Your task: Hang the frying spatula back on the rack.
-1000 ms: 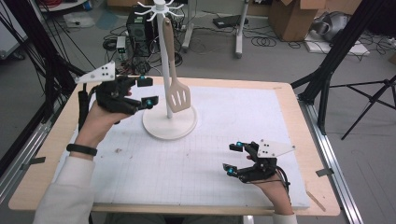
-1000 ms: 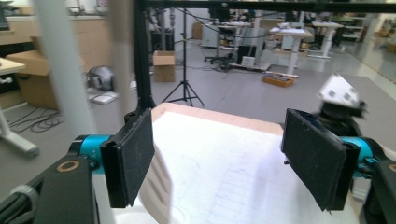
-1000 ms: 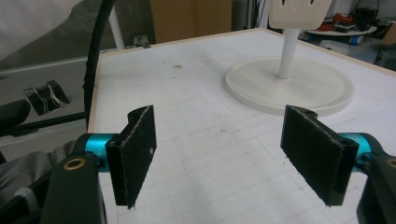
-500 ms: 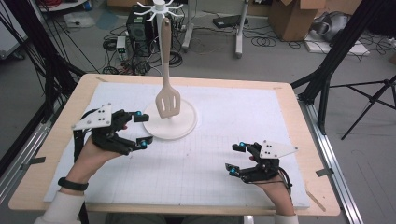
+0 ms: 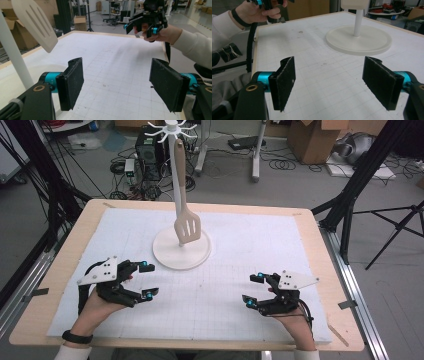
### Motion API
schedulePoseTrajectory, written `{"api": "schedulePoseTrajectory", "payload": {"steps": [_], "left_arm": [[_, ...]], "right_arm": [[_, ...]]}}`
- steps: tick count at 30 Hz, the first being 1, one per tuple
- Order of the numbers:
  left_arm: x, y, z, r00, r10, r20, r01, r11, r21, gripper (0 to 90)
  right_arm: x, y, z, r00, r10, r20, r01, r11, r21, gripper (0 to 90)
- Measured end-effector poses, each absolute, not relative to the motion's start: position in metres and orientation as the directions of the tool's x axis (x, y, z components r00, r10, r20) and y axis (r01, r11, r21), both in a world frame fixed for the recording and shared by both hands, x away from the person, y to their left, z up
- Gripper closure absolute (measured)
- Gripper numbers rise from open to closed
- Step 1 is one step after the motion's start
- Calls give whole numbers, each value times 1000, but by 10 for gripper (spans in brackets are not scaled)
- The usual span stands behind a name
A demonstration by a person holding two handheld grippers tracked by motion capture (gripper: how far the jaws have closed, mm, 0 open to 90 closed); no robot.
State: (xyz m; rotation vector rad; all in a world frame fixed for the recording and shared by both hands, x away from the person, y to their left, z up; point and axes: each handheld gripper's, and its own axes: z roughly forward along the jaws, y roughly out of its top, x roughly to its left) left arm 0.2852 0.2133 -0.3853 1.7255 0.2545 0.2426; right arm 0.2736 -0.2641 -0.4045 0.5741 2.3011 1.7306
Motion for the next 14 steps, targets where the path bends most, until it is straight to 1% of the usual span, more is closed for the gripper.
{"api": "schedulePoseTrajectory", "payload": {"steps": [7, 10, 14], "left_arm": [[287, 219, -395, 954, 300, -16, 62, -144, 988, 275], [287, 220, -397, 959, 280, -37, 74, -124, 989, 266], [289, 222, -401, 955, 293, -44, 82, -119, 989, 267]], "right_arm": [[274, -266, -405, -901, 427, 74, 189, 232, 954, 258], [275, -267, -405, -901, 429, 69, 186, 237, 953, 258], [275, -267, -405, -900, 429, 77, 194, 235, 952, 258]]}}
